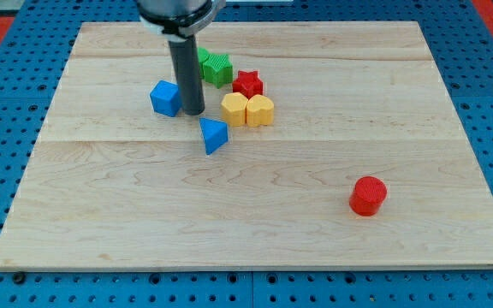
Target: Push the yellow hexagon into the left side of the red circle
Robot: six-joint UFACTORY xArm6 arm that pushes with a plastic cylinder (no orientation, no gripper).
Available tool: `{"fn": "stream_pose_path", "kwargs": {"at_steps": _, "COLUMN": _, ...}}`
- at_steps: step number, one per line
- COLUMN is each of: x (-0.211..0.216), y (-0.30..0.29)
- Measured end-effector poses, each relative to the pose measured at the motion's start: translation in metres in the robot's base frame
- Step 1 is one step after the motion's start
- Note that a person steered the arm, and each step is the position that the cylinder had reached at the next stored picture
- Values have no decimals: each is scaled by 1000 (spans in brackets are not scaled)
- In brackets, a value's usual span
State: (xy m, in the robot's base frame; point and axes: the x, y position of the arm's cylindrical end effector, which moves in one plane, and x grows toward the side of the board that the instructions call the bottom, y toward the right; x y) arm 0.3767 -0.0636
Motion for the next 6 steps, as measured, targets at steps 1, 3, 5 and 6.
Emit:
{"fn": "stream_pose_path", "kwargs": {"at_steps": 1, "x": 6, "y": 64}}
{"fn": "stream_pose_path", "kwargs": {"at_steps": 3, "x": 60, "y": 106}}
{"fn": "stream_pose_path", "kwargs": {"at_steps": 5, "x": 110, "y": 134}}
{"fn": "stream_pose_path", "kwargs": {"at_steps": 6, "x": 131, "y": 149}}
